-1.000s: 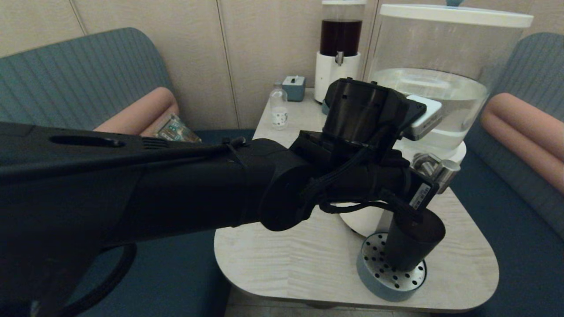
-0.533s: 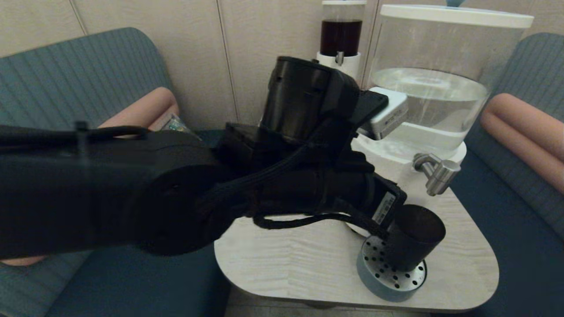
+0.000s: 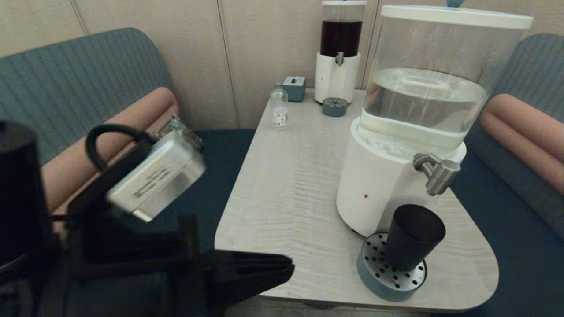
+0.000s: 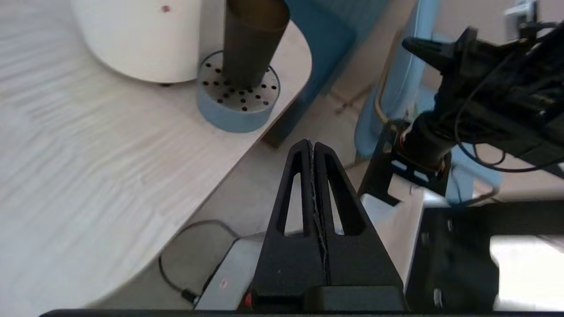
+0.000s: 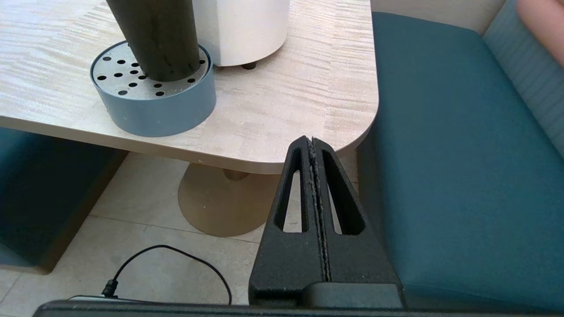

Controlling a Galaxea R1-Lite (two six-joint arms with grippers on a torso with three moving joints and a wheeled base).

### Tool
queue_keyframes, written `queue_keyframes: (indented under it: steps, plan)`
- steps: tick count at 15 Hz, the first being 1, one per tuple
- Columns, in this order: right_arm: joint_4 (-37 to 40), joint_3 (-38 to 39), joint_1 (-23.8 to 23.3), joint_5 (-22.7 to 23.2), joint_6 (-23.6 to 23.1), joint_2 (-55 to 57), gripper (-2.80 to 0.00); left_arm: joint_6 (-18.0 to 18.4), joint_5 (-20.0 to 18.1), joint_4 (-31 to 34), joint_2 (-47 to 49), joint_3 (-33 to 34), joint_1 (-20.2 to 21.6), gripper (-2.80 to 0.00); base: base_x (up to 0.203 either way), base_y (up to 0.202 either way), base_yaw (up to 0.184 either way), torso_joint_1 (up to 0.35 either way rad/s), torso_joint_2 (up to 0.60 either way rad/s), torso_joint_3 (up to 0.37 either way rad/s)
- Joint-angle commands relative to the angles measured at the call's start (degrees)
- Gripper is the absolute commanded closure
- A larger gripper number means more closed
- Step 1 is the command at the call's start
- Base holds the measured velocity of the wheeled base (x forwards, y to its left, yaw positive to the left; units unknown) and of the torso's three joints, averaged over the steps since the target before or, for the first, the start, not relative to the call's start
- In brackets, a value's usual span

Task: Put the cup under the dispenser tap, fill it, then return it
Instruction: Place the cup next to the water dispenser

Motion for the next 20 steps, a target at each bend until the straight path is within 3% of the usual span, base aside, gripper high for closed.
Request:
queue_keyframes:
  steps: [1, 4, 10, 12, 14, 15, 20]
  plan:
    - [0.01, 0.01, 0.02, 0.03, -0.04, -0.11, 0.0, -0.99, -0.53, -11.04, -7.27, 9.49, 2.81, 0.0, 0.0, 0.0, 0.0, 0.0, 0.0, 0.0]
    - [-0.04, 0.01, 0.02, 0.03, -0.04, -0.11, 0.0, -1.22, -3.11, -28.75, -1.29, 17.69, 4.19, 0.0, 0.0, 0.0, 0.0, 0.0, 0.0, 0.0]
    - [0.05, 0.01, 0.02, 0.03, -0.04, -0.11, 0.0, -1.37, -5.53, -65.7, 24.94, 22.23, 4.85, 0.0, 0.0, 0.0, 0.0, 0.0, 0.0, 0.0]
    - [-0.04, 0.01, 0.02, 0.03, -0.04, -0.11, 0.0, -1.54, -6.92, -71.85, 29.4, 21.92, 4.75, 0.0, 0.0, 0.0, 0.0, 0.0, 0.0, 0.0]
    - [0.05, 0.01, 0.02, 0.03, -0.04, -0.11, 0.0, -1.38, -7.53, -72.49, 31.37, 21.57, 4.69, 0.0, 0.0, 0.0, 0.0, 0.0, 0.0, 0.0]
    - [-0.04, 0.01, 0.02, 0.03, -0.04, -0.11, 0.0, -1.24, -7.83, -72.52, 32.0, 21.48, 4.69, -2.8, 0.0, 0.0, 0.0, 0.0, 0.0, 0.0]
    - [0.05, 0.01, 0.02, 0.03, -0.04, -0.11, 0.0, 2.01, -9.18, -72.44, 36.45, 19.92, 4.71, -2.8, 0.0, 0.0, 0.0, 0.0, 0.0, 0.0]
